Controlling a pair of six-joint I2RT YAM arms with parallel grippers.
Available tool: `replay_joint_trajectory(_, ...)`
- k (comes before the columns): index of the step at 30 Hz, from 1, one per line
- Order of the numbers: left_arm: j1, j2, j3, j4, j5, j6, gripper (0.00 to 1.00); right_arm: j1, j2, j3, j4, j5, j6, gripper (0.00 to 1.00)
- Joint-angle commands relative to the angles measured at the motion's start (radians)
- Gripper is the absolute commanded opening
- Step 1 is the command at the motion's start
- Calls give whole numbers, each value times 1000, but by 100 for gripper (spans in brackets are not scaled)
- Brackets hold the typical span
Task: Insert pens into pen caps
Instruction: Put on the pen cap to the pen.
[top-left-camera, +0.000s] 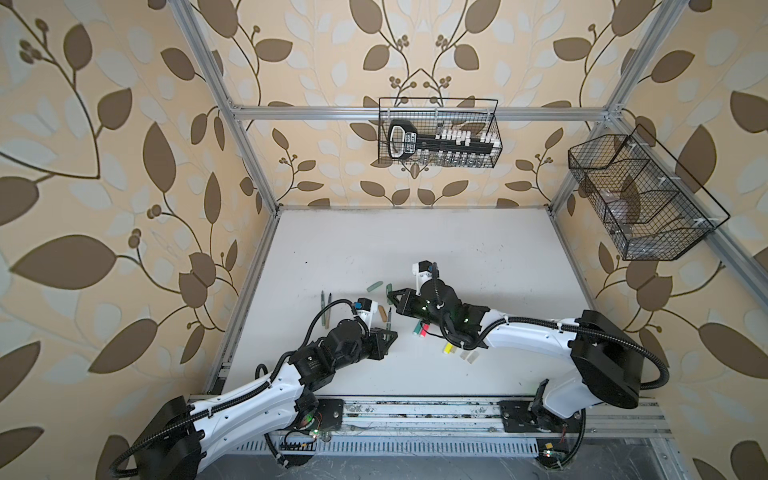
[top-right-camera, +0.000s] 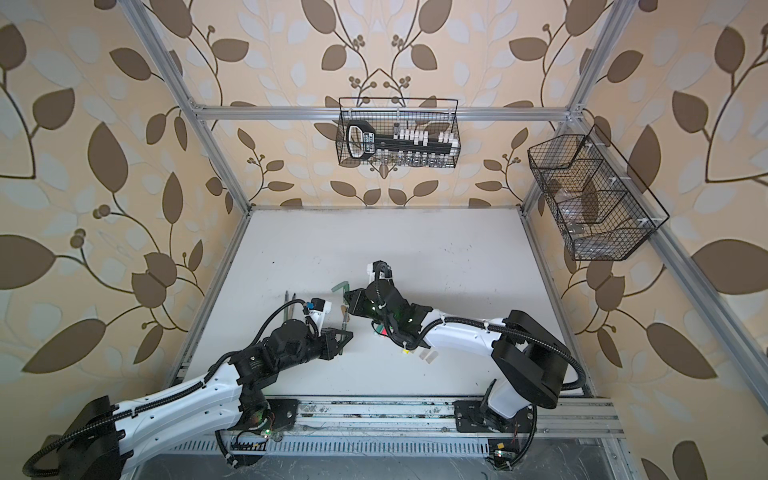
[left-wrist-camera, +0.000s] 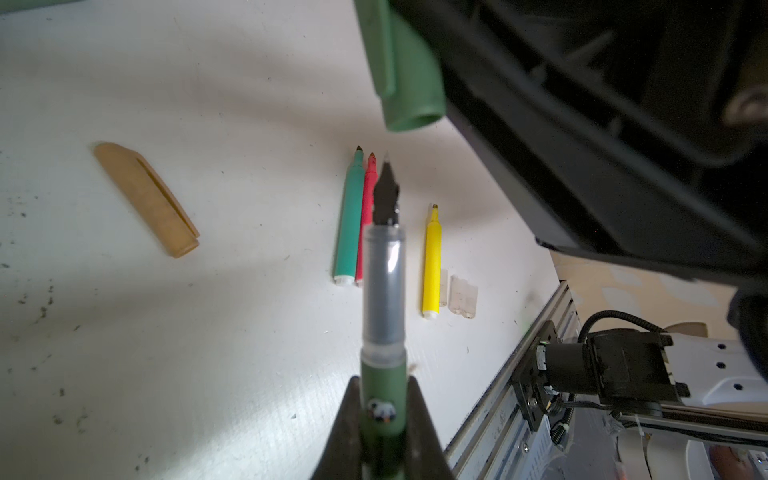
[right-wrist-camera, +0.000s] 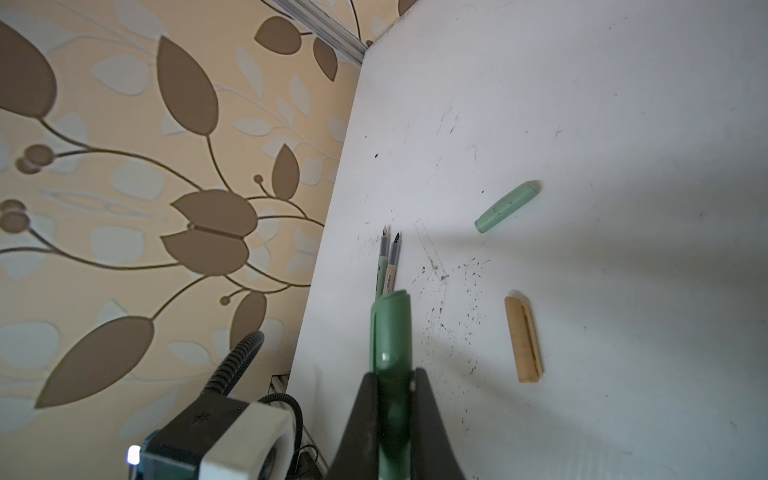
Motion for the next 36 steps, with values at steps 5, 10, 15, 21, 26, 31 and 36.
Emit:
replay_joint_trajectory(5, -10, -18, 33, 23, -36, -5, 0, 5, 24, -14, 26, 18, 19, 0)
replay_joint_trajectory(10, -10, -18, 33, 26, -34, -6, 0, 4, 43, -6, 27, 20, 20, 0)
replay_joint_trajectory(15, -10, -16, 34, 24, -39, -5, 0, 1, 68, -1, 41, 4, 26, 0)
replay_joint_trajectory(21, -10, -8, 34, 15, -60, -8, 0, 6, 60, -17, 63, -1, 35, 0)
replay_joint_trajectory(26, -10, 13, 32, 37, -45, -6, 0, 4, 44, -15, 51, 10, 30, 0)
replay_joint_trajectory(31, -10, 15, 27, 47, -31, -3, 0, -3, 33, -13, 50, 9, 29, 0)
replay_joint_trajectory(36, -10, 12, 24, 47, -39, -2, 0, 0, 29, -14, 51, 6, 30, 0)
